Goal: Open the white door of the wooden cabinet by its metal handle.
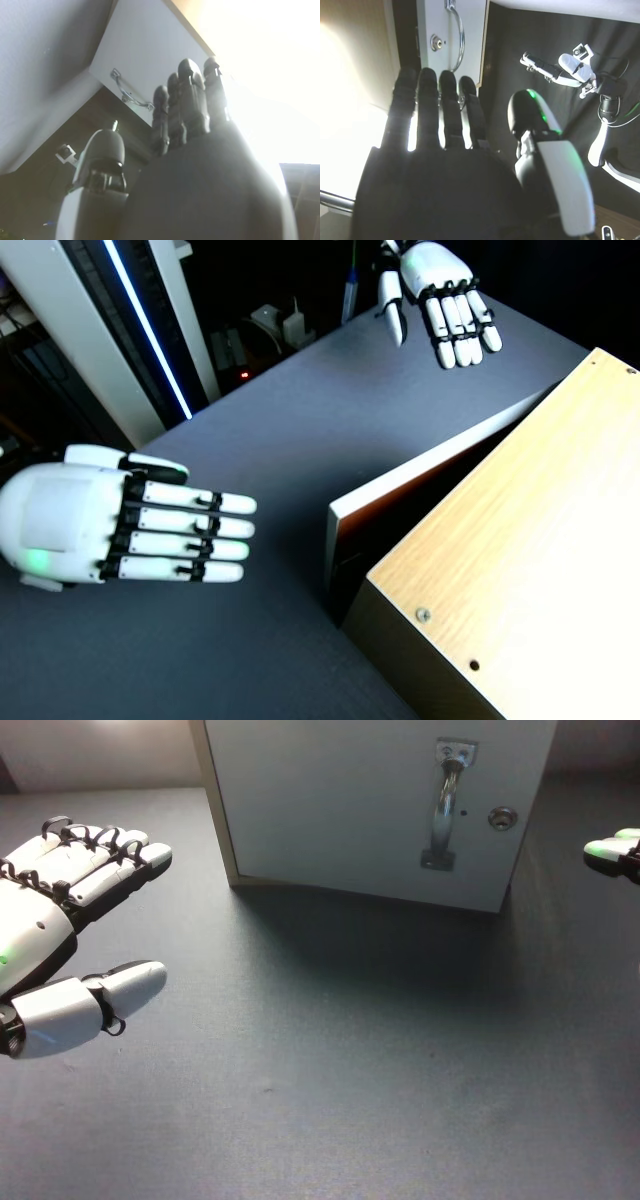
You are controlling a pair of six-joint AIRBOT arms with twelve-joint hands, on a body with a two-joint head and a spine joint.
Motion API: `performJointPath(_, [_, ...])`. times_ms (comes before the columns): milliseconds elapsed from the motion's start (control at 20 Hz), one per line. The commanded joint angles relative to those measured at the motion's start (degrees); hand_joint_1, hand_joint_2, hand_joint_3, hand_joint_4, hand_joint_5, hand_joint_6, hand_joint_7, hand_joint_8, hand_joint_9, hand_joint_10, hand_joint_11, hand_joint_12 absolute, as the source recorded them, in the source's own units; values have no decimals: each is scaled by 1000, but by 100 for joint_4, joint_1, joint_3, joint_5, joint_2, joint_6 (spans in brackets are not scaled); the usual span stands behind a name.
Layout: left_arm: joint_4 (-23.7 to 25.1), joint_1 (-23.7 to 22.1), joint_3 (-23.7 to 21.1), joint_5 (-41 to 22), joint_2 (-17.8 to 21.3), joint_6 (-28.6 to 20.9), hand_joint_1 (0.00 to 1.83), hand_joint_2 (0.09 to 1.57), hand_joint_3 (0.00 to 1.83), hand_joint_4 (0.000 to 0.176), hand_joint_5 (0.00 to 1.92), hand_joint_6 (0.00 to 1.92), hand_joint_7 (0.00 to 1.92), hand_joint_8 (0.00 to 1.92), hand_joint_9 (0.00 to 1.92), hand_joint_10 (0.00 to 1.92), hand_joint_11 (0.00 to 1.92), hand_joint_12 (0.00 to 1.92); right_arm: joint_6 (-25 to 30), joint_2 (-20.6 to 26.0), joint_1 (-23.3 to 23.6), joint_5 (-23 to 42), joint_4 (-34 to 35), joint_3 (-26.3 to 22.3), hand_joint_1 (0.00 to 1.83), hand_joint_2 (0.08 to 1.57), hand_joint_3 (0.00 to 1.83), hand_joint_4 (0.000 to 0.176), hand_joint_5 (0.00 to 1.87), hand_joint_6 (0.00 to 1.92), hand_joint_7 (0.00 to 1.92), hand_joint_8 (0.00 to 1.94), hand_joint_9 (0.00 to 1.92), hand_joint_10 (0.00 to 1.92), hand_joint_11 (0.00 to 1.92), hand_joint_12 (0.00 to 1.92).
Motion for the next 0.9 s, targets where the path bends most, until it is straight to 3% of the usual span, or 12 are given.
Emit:
performJointPath(0, [-11,-18,19,-707,15,-28,0,1362,12,0,60,2,49,4,53,11,5,291,30,8,54,642,172,25,188,1325,19,0,144,6,147,3,106,10,54,297])
performJointPath(300, [-10,-17,42,-690,1,-29,0,1370,1,0,57,0,42,1,46,2,2,249,30,-84,141,534,172,146,248,1357,0,0,133,0,146,1,89,0,36,237])
performJointPath(400, [-11,-16,50,-681,-1,-33,0,1393,9,0,77,7,66,9,74,12,29,266,30,-147,298,368,172,265,165,1391,8,0,33,5,9,0,3,0,0,86])
performJointPath(500, [-10,-16,60,-674,-15,-39,0,1404,11,0,71,3,63,6,66,6,19,265,29,-241,499,129,154,439,89,1381,2,0,0,0,0,0,0,0,0,12])
performJointPath(850, [-10,-16,66,-669,-19,-50,12,1403,5,0,73,1,43,0,61,1,11,272,29,-354,732,-155,125,634,0,1381,0,0,0,0,0,0,0,0,0,0])
